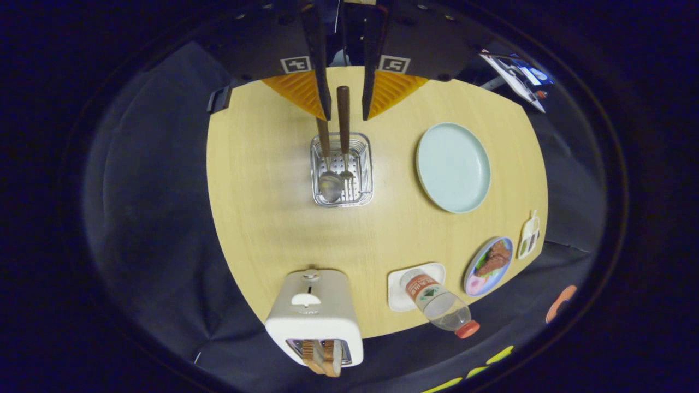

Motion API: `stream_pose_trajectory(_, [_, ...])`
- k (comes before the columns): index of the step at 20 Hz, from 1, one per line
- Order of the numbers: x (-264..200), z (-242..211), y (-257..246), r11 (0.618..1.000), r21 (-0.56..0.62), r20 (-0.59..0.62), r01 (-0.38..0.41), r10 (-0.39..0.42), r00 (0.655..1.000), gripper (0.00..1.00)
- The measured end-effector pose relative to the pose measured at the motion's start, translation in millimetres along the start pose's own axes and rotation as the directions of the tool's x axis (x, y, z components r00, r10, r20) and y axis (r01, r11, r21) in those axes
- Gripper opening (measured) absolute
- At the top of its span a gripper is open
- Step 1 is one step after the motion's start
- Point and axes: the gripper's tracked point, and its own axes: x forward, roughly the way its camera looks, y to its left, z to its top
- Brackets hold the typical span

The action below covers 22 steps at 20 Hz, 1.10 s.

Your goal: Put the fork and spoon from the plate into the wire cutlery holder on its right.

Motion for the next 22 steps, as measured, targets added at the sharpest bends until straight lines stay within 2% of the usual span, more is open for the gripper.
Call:
stream_pose_trajectory(1, [-3,-1,2,1.000,-0.008,0.014,-0.002,0.002,1.000,0.35])
stream_pose_trajectory(6, [-12,-13,21,0.998,-0.047,0.076,-0.031,0.034,0.997,0.78])
stream_pose_trajectory(8, [-13,-17,27,0.997,-0.072,0.109,-0.021,0.029,0.994,0.92])
stream_pose_trajectory(11, [-15,-22,43,0.994,-0.111,0.165,-0.018,0.036,0.986,0.97])
stream_pose_trajectory(15, [-22,-27,68,0.990,-0.139,0.278,-0.003,0.043,0.960,0.97])
stream_pose_trajectory(22, [-56,-31,122,0.977,-0.202,0.526,0.062,0.055,0.849,0.97])
